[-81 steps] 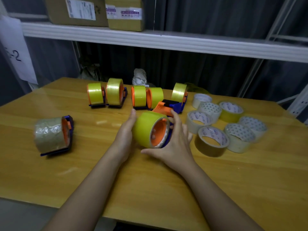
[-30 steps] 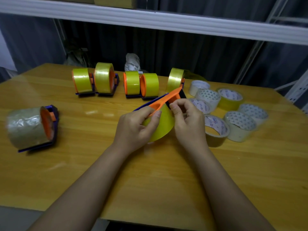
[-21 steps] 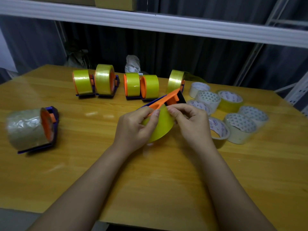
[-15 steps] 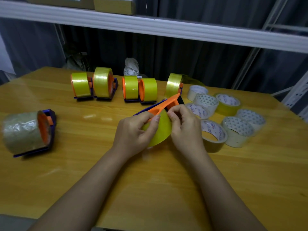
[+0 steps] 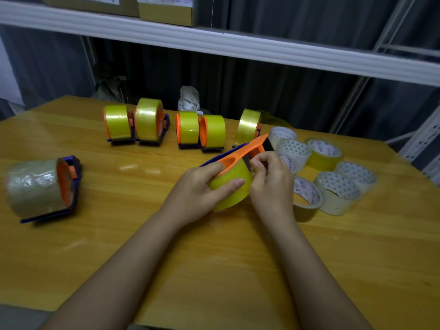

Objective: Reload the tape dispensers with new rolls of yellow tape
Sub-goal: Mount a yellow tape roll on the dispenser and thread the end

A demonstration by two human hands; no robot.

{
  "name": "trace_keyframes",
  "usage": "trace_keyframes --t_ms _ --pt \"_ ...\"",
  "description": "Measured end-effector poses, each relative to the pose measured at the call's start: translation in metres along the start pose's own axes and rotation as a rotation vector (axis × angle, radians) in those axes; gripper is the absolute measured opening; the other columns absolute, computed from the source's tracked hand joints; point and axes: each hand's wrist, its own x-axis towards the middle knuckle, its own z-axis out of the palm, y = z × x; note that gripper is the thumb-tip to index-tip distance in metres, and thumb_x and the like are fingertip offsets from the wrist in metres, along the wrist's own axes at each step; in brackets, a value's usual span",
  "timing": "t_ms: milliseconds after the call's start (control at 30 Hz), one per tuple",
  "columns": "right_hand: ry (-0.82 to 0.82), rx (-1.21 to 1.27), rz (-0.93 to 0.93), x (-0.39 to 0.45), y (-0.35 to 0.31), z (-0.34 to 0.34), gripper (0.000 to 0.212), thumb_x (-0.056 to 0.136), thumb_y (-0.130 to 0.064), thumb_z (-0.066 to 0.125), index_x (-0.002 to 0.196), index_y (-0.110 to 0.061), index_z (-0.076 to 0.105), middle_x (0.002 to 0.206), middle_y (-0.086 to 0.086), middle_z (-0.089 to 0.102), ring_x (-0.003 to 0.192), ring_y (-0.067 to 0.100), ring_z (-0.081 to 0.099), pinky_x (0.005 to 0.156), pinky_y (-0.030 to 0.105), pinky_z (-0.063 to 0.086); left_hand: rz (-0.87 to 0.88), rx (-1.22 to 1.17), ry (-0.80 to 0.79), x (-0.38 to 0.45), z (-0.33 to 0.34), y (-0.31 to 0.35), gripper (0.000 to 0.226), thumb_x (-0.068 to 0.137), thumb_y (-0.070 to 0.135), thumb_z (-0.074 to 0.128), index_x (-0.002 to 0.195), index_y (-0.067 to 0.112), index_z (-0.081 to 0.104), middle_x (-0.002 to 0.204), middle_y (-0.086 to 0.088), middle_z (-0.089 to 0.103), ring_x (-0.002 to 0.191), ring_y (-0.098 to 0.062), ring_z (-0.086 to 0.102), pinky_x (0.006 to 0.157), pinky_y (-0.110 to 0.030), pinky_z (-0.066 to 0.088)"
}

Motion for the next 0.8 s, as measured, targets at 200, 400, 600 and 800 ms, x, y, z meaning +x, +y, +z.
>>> trace_keyframes --t_ms 200,400,600,800 --pt "0.039 0.009 0.007 0.003 0.002 -0.001 0.012 0.095 -0.005 0.051 0.088 -0.013 0.056 0.082 -0.002 0.056 0.075 0.013 0.05 0.06 0.013 0.036 -0.121 -0.149 -0.108 0.0 0.0 -0.003 0.032 0.086 0.052 0.057 0.095 0.022 0.061 0.086 -0.013 0.064 0.073 -0.035 0.065 0.059 -0.056 0.054" --pt "-0.038 -0.015 -0.019 0.001 0.002 0.0 0.012 0.096 -0.007 0.05 0.089 -0.015 0.055 0.083 -0.004 0.057 0.077 0.014 0.052 0.063 0.018 0.038 -0.148 0.021 -0.23 -0.001 -0.009 -0.001 0.037 0.091 0.05 0.045 0.108 0.019 0.056 0.095 -0.006 0.062 0.081 -0.025 0.06 0.07 -0.052 0.05" --pt "-0.184 0.18 0.122 0.005 -0.002 -0.006 0.02 0.1 -0.016 0.047 0.088 -0.02 0.062 0.082 -0.008 0.064 0.079 0.009 0.06 0.07 0.029 0.048 -0.104 0.219 -0.201 -0.001 -0.011 0.002 0.039 0.091 0.048 0.037 0.109 0.019 0.054 0.089 0.0 0.062 0.075 -0.015 0.057 0.067 -0.043 0.046" --pt "-0.242 0.26 0.186 0.004 -0.002 -0.007 0.015 0.094 -0.03 0.059 0.105 -0.021 0.064 0.089 -0.01 0.064 0.085 0.003 0.06 0.072 0.019 0.049 -0.113 0.228 -0.16 -0.002 -0.011 0.002 0.036 0.091 0.048 0.037 0.107 0.019 0.053 0.085 -0.002 0.06 0.071 -0.017 0.056 0.064 -0.043 0.044"
